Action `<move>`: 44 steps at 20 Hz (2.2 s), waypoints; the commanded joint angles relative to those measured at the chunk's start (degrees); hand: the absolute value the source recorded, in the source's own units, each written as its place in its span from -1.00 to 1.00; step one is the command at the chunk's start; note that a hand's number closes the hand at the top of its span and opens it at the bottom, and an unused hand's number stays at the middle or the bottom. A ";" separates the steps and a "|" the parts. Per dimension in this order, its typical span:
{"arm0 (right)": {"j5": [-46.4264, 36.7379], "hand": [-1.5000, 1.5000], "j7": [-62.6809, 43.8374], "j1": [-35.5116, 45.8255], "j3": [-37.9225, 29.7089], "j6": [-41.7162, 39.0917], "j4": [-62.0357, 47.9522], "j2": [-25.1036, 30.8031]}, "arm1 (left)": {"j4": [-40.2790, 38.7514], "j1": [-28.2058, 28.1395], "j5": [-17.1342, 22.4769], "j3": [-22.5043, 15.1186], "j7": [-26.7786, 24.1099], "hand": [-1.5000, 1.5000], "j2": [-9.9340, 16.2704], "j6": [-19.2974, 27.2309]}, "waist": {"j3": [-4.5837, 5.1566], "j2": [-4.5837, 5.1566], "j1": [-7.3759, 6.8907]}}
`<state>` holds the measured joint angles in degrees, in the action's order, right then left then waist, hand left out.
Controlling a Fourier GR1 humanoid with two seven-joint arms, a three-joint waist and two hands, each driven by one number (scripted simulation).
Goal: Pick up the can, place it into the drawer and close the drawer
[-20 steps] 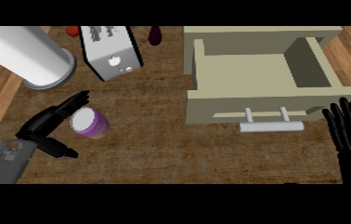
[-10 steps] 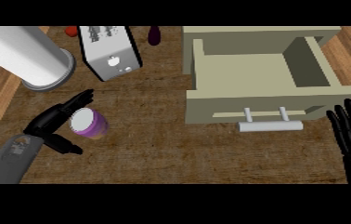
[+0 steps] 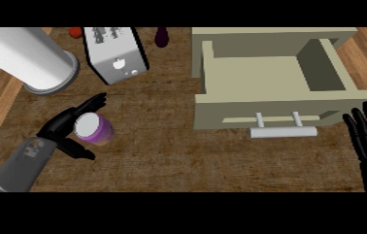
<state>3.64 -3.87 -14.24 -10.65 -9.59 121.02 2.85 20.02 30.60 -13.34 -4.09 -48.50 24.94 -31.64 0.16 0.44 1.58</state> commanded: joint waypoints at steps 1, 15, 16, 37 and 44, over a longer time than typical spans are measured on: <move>0.90 -1.00 -2.24 2.73 -1.04 0.40 -0.62 0.98 | -3.56 1.40 -0.85 -0.65 -7.96 -1.00 -0.14 -6.87 | 0.07 0.30 0.27; 4.44 -1.00 -0.25 -2.59 -2.65 -2.63 1.97 0.78 | -3.57 2.55 -1.11 -2.86 -7.77 -1.00 -4.48 -5.54 | -0.05 -0.06 0.21; 3.90 -1.00 -2.99 1.13 -2.66 -0.63 1.28 0.92 | -3.38 3.27 -0.82 -2.93 -6.58 -1.00 -5.12 -6.31 | -0.05 -0.04 -0.29; 5.92 -1.00 -0.60 -5.65 -5.44 -2.27 4.89 -0.14 | 1.02 0.24 22.52 18.64 8.86 1.00 -12.50 24.15 | -0.31 -1.17 -2.31; 3.24 -1.00 -0.01 -5.27 -4.13 -1.63 5.33 -1.94 | 27.33 -7.61 21.79 11.73 21.72 1.00 -18.06 29.97 | -0.27 -0.99 -2.50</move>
<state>6.97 -5.40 -18.96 -14.56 -10.60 126.32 1.50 35.30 27.82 8.09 10.11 -32.89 9.53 -4.92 -0.12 -0.61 -1.07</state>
